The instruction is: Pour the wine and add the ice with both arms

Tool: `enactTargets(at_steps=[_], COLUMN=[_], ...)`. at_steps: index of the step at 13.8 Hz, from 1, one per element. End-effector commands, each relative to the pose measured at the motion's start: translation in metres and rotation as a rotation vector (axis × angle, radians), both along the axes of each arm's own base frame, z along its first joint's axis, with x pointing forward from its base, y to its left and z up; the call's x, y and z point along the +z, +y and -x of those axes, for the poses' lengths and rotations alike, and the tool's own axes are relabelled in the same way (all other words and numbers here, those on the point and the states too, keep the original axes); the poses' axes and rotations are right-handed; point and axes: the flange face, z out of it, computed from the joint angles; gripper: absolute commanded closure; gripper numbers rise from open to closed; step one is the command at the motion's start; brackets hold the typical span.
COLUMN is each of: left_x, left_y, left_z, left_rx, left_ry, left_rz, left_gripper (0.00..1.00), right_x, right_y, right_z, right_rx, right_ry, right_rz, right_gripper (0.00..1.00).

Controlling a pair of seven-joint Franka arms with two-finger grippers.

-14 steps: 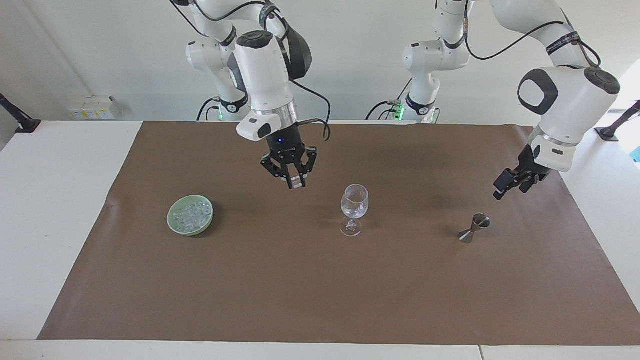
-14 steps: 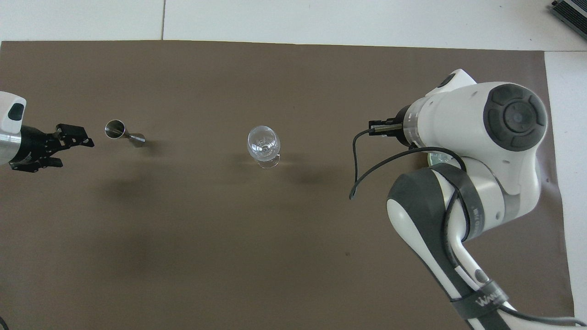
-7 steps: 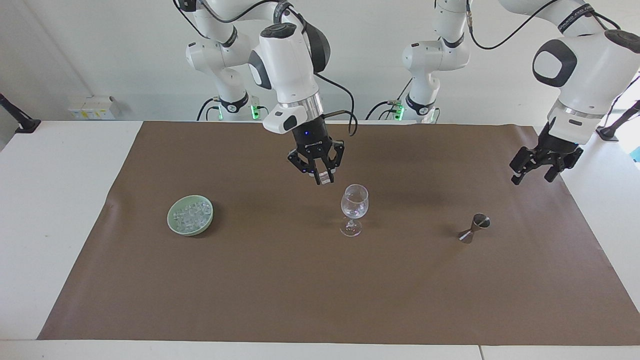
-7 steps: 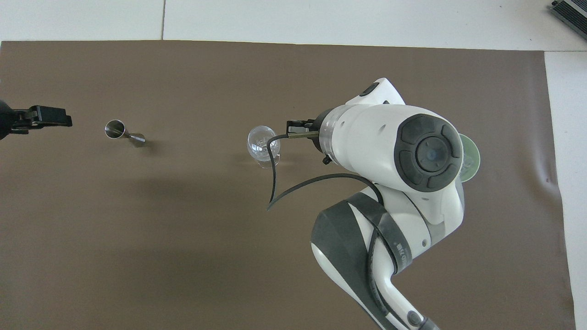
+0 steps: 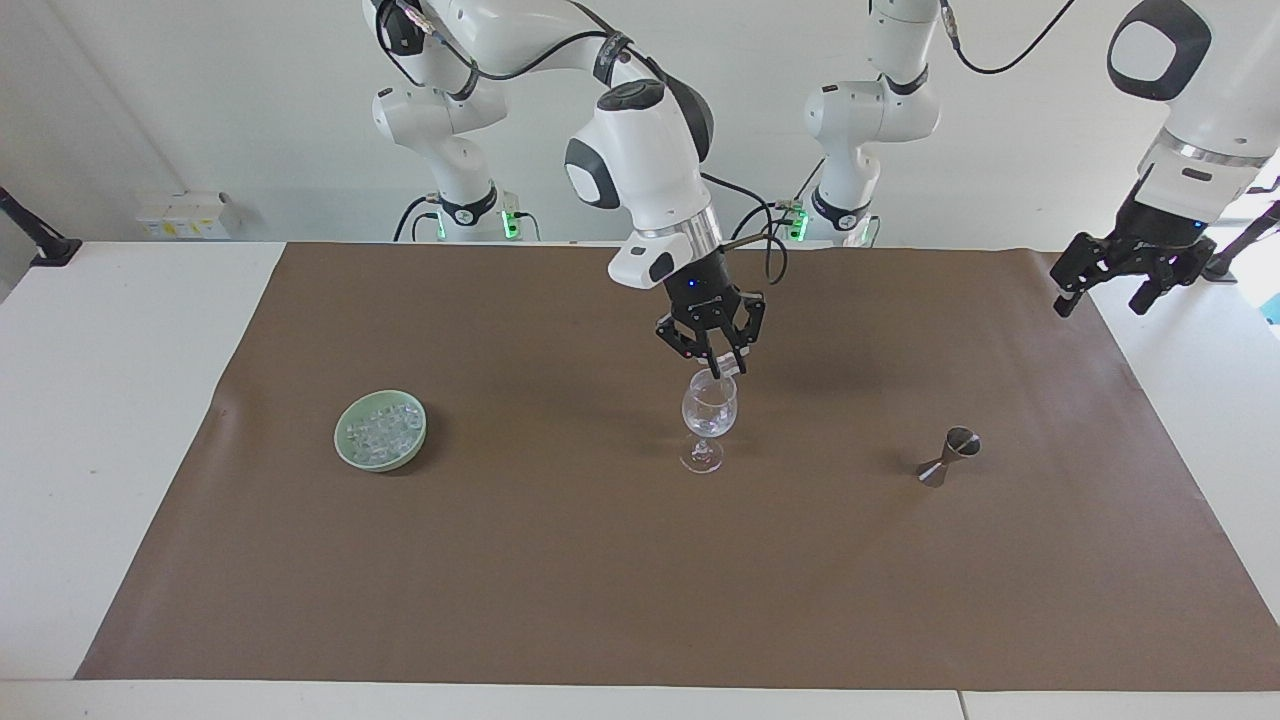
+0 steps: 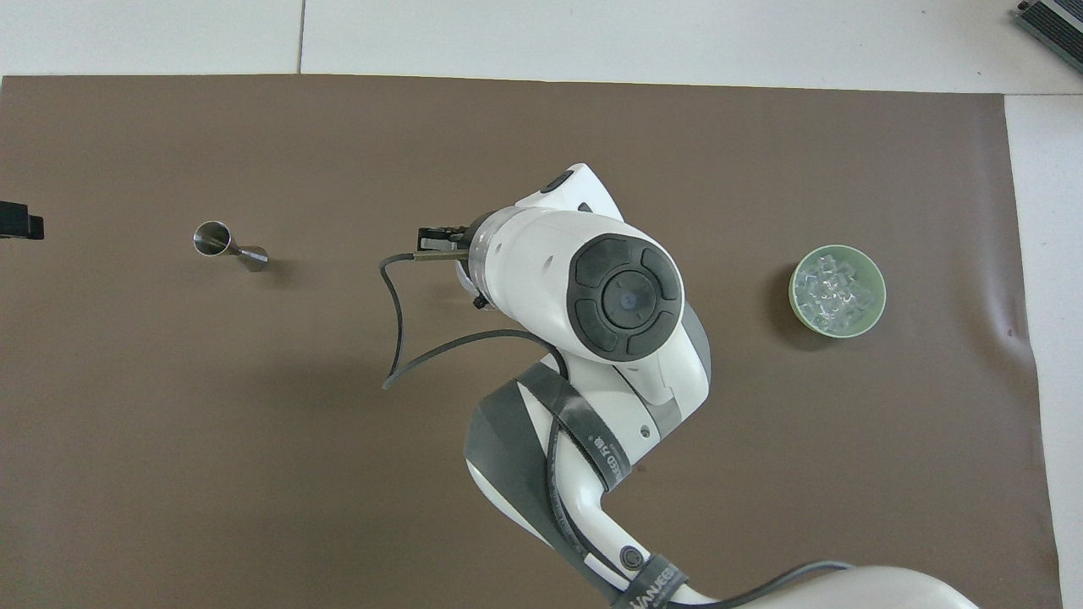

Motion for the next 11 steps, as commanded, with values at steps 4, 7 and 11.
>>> enactTargets(at_steps=[4, 7, 11], left_x=[0.009, 0.007, 0.001], left_y=[0.027, 0.023, 0.018], left_z=[-0.003, -0.003, 0.0], left_rx=[-0.024, -0.026, -0.005], left_ry=[0.03, 0.041, 0.043], left_rz=[-0.032, -0.02, -0.018], left_gripper=[0.0, 0.0, 0.0], right_x=[-0.002, -0.008, -0.025], right_y=[-0.01, -0.01, -0.008], right_z=[-0.014, -0.012, -0.009], right_rx=[-0.026, -0.033, -0.033], right_ry=[-0.014, -0.004, -0.001], right_rz=[0.015, 0.015, 0.014], right_gripper=[1.0, 1.0, 1.0])
